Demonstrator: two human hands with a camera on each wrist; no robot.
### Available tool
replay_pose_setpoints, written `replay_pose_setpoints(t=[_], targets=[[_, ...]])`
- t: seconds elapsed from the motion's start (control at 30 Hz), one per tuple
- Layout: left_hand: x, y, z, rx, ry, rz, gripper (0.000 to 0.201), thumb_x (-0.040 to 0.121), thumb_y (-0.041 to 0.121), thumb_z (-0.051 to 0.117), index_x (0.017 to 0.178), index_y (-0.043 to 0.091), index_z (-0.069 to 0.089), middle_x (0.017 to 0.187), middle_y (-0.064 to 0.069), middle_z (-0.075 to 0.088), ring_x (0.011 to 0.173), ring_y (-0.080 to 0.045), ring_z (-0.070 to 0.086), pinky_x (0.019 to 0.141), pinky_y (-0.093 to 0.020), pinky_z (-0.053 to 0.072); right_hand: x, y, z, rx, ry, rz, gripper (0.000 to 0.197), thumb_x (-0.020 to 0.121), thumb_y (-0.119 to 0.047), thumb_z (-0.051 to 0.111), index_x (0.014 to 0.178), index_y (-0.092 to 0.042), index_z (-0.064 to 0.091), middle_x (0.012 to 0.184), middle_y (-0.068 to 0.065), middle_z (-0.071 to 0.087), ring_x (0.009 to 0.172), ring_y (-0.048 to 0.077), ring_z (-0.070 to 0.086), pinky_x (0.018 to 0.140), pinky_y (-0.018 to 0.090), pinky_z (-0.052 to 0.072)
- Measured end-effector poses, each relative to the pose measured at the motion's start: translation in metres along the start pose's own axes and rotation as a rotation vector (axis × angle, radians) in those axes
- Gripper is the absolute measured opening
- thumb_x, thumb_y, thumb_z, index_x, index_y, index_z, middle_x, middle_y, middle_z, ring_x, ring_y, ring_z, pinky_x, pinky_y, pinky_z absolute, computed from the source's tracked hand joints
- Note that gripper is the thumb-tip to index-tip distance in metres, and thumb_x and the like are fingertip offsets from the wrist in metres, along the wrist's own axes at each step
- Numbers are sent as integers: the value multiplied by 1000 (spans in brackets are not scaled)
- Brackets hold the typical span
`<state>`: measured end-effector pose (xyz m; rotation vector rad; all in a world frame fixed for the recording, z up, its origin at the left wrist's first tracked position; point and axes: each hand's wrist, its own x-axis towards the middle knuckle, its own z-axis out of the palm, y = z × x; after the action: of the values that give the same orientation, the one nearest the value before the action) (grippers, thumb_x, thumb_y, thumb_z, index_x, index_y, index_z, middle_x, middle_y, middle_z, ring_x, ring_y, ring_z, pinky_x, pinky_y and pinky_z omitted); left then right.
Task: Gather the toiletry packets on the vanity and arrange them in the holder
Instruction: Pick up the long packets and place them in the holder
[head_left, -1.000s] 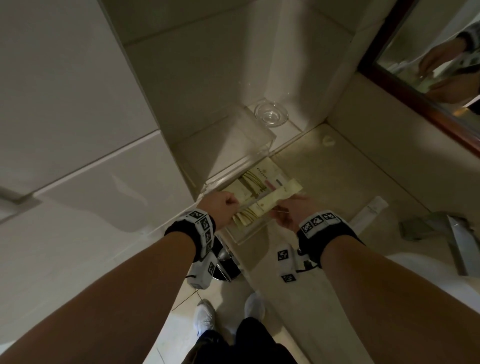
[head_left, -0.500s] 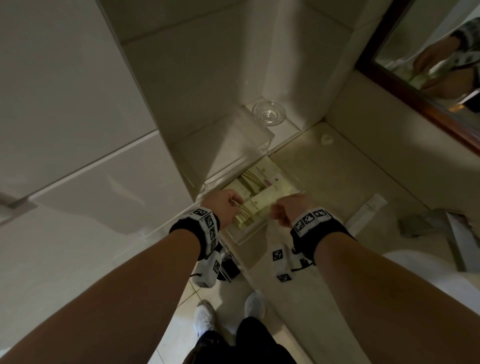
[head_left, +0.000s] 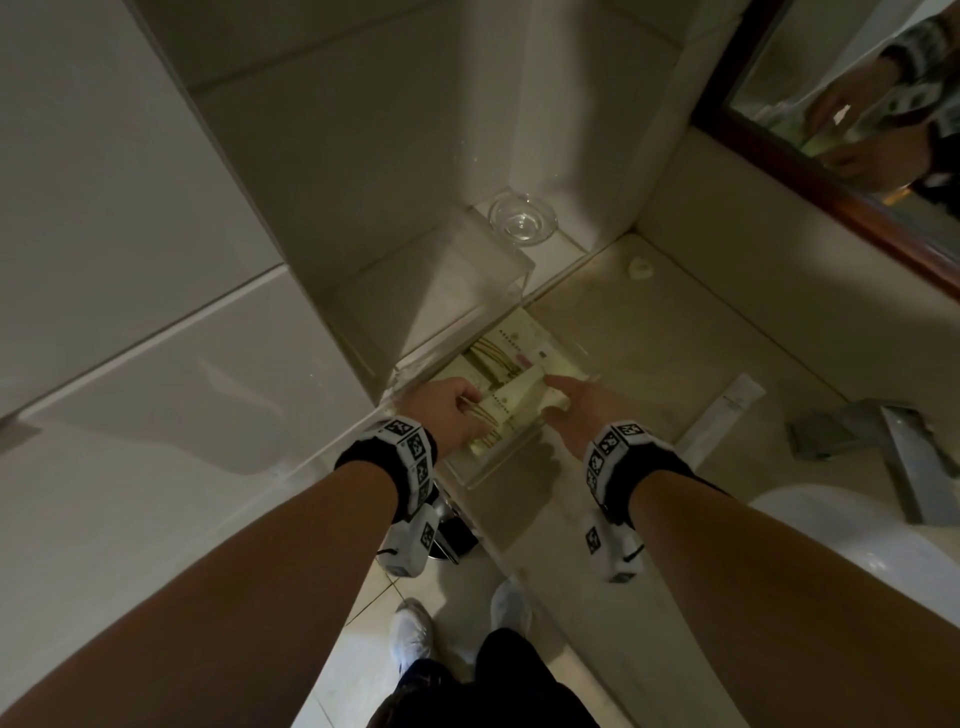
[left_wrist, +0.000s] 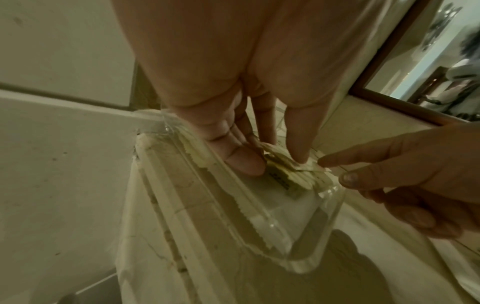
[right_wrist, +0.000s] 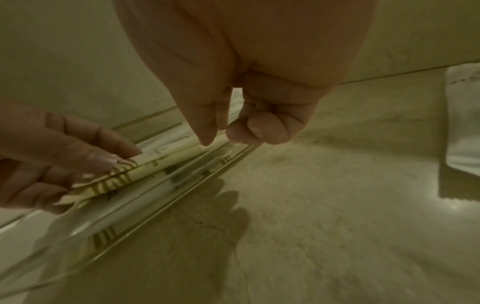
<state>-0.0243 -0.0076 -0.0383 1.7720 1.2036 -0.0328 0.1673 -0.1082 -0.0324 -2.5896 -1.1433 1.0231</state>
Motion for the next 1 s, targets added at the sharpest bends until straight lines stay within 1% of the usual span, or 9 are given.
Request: replay_pose_setpoints(t=[0.1, 0.17, 0.3, 0.4, 0.5, 0.73, 0.8, 0.9, 1.0], targets=[[1, 1, 3, 36, -9, -4, 42, 73, 33, 80, 113, 33, 65, 106, 6, 64, 94, -13, 65, 86, -36, 58, 2, 3, 2, 7, 2, -16, 41, 99, -34, 52, 138, -45, 51, 131, 3, 64, 66, 12, 58, 61, 23, 48], [1, 1, 4, 53, -3, -8, 41, 74, 30, 79, 112, 34, 64, 110, 5, 65, 97, -12, 64, 88, -35, 57, 4, 5, 0, 22, 5, -22, 37, 99, -32, 51, 135, -42, 54, 129, 3, 65, 67, 13, 59, 61, 24, 49], [2, 2, 3, 40, -21, -18, 37, 75, 24, 79, 107, 35, 64, 105, 5, 64, 92, -15, 66, 84, -37, 59, 15, 5, -11, 148, 95, 21, 42, 100, -25, 49, 141, -33, 49, 133, 6, 61, 96, 24, 63, 75, 23, 50], [2, 2, 3, 42, -36, -16, 34, 75, 22, 79, 102, 37, 63, 100, 5, 63, 86, -18, 68, 79, -39, 61, 25, 4, -14, 195, 71, 76, 51, 99, -20, 48, 149, -27, 39, 138, 10, 56, 113, 31, 60, 89, 32, 50], [2, 0, 3, 50, -41, -10, 33, 75, 19, 76, 100, 37, 65, 97, 3, 64, 82, -18, 69, 77, -39, 61, 30, 4, -14, 191, 6, 109, 48, 100, -18, 48, 147, -23, 41, 136, 13, 55, 102, 31, 61, 85, 37, 52], [1, -2, 2, 57, -22, -23, 24, 80, 13, 71, 100, 28, 68, 96, 0, 68, 76, -17, 71, 73, -37, 62, 33, 9, -5, 305, 61, 149, 28, 94, -16, 57, 121, -23, 54, 91, 6, 59, 76, 29, 61, 71, 38, 54], [1, -2, 1, 58, -14, -33, 23, 81, 12, 69, 101, 24, 68, 98, 0, 68, 76, -17, 72, 72, -36, 62, 33, 9, -6, 288, 54, 146, 25, 92, -17, 59, 114, -27, 52, 87, 6, 59, 70, 29, 62, 69, 41, 56], [0, -1, 1, 56, -28, -46, 22, 81, 13, 69, 101, 22, 69, 99, 0, 68, 74, -17, 73, 72, -36, 62, 35, 9, -6, 297, 49, 145, 25, 90, -18, 60, 110, -29, 52, 92, 9, 62, 72, 32, 64, 73, 49, 59], [-2, 0, 1, 89, -48, -30, 24, 77, 22, 73, 100, 25, 68, 98, 1, 68, 80, -18, 72, 76, -39, 62, 35, 8, -9, 303, 79, 156, 28, 91, -18, 58, 117, -27, 54, 86, 6, 60, 75, 31, 65, 72, 43, 60]])
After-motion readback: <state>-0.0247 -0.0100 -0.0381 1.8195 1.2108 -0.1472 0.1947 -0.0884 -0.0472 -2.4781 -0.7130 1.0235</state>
